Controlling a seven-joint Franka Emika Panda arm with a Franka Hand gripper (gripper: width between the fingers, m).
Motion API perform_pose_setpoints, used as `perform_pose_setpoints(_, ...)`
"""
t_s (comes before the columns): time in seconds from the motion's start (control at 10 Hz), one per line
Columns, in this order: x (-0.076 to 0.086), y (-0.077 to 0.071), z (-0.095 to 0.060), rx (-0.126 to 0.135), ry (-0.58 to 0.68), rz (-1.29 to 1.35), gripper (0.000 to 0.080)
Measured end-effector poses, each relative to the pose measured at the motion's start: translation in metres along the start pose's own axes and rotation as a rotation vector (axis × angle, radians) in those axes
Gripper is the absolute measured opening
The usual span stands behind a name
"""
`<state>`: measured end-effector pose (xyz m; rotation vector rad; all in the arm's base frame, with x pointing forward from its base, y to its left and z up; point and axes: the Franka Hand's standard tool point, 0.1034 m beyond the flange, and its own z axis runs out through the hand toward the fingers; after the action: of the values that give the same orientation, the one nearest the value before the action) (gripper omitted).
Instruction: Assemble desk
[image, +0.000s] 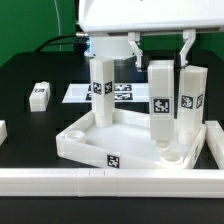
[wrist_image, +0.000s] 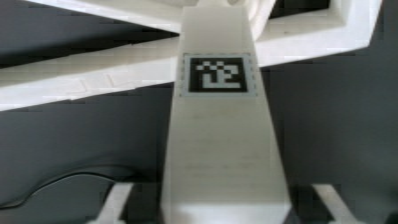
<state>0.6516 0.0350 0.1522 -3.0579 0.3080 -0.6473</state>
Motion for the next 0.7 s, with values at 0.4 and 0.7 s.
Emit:
perform_pose_setpoints(0.4,-0.0033,-0.0089,0.0035,-0.007,-0.026,-0.073,0.029)
perform_pose_setpoints(0.7,-0.0017,-0.0111,0.0044,-0.009,-0.025,-0.093,0.029)
